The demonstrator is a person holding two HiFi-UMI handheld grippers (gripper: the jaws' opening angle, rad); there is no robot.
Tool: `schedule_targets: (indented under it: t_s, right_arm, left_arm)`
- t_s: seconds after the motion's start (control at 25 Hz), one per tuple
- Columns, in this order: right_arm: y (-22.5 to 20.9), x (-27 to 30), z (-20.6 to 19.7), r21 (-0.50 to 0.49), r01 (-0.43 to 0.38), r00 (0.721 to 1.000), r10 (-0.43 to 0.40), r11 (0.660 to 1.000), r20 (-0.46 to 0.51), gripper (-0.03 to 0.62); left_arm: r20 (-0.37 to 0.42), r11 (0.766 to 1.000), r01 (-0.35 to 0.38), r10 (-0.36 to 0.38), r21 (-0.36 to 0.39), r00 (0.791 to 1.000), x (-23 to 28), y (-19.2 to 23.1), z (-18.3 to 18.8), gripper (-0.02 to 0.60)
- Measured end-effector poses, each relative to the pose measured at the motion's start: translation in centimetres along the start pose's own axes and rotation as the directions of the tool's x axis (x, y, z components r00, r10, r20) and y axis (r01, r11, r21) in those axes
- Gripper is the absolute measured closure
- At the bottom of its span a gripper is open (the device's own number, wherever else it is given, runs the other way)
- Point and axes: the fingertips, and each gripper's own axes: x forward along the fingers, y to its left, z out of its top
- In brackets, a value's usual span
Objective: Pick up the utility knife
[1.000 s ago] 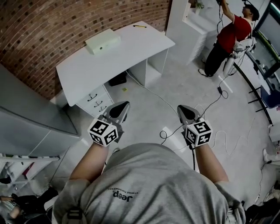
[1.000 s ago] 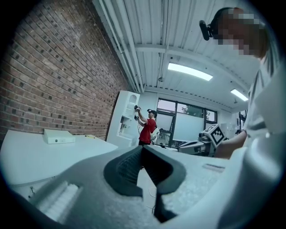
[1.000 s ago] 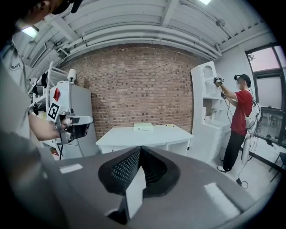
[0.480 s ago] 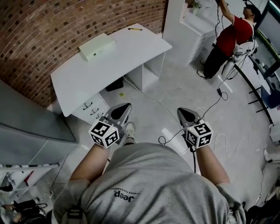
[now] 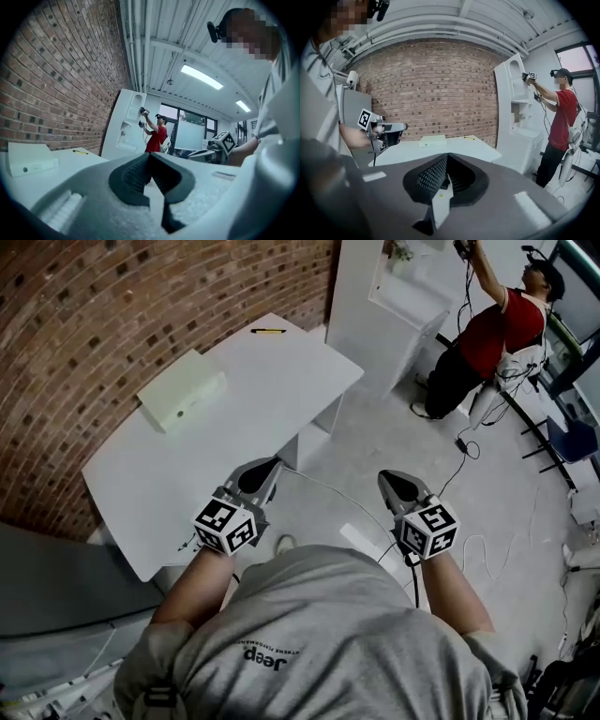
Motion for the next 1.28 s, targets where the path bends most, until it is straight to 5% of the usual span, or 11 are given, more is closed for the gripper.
schedule_targets:
  t_s: [0.32,0.64,1.28]
  right_arm:
    - [-4.1,10.7,5.2,0.036,0.053,0.998,-0.053,0.998,0.013,0.585]
    - [-9.1,15.9,5.7,0.052,0.055,0.998,-0.053,0.997,-0.030,0.585]
    - [-27.8,29.1,10.2,-0.018,-0.206,0.978,0.205,0.978,-0.031,0.585]
  left_arm:
    - [-0.016,0.998,0.068,-0.068,-0.009,0.998,6.0,11.6,4.0,0.581]
    - [-0.035,0.997,0.066,-0.068,-0.047,0.997,10.7,16.5,3.7,0.581]
    - [-0.045,0.979,-0.196,0.194,-0.054,0.980,28.0,23.7,3.6,0.581]
